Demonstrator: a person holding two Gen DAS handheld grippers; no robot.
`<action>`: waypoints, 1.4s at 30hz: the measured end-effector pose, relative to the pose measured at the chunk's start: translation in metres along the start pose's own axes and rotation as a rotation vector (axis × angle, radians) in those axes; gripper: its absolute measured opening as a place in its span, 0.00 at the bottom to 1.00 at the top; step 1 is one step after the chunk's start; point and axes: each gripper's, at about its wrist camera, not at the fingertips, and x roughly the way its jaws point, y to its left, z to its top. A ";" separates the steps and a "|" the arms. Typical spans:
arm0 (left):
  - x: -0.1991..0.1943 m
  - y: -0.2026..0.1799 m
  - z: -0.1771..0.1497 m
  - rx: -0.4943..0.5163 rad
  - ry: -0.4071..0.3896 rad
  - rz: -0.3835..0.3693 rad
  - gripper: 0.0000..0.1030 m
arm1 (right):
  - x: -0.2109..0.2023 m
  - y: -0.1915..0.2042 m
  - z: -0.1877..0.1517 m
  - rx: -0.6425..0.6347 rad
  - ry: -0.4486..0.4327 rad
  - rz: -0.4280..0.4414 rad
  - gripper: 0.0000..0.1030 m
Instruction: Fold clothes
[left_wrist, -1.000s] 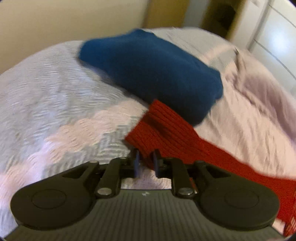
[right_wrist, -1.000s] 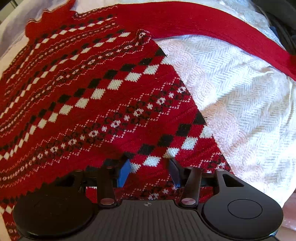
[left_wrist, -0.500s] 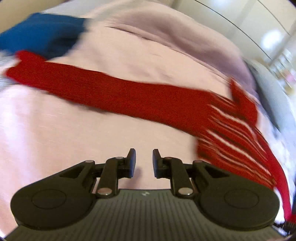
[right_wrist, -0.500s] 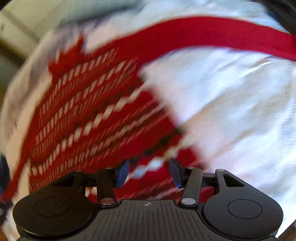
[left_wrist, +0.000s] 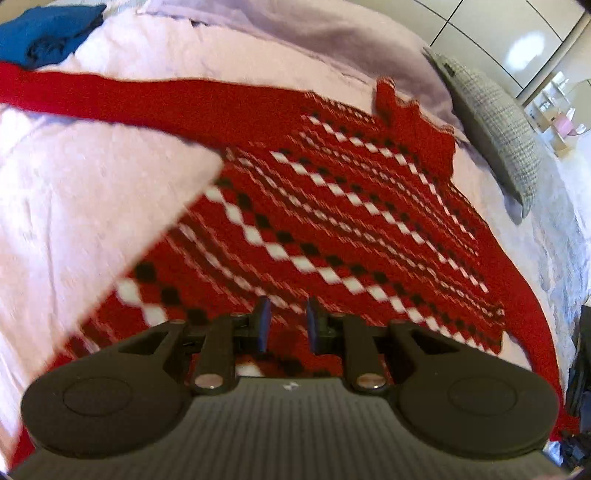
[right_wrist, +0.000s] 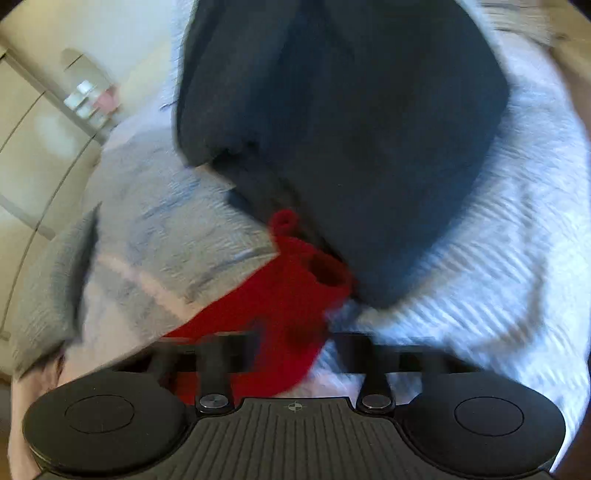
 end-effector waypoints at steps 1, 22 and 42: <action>-0.001 -0.005 -0.002 0.011 -0.002 0.002 0.15 | -0.007 0.000 0.004 -0.038 -0.032 0.000 0.04; -0.003 -0.002 0.013 0.196 0.030 0.071 0.20 | -0.003 0.200 -0.145 -0.780 0.223 0.225 0.40; -0.085 0.130 -0.054 0.380 0.322 0.000 0.20 | -0.102 0.139 -0.338 -0.936 0.507 -0.156 0.41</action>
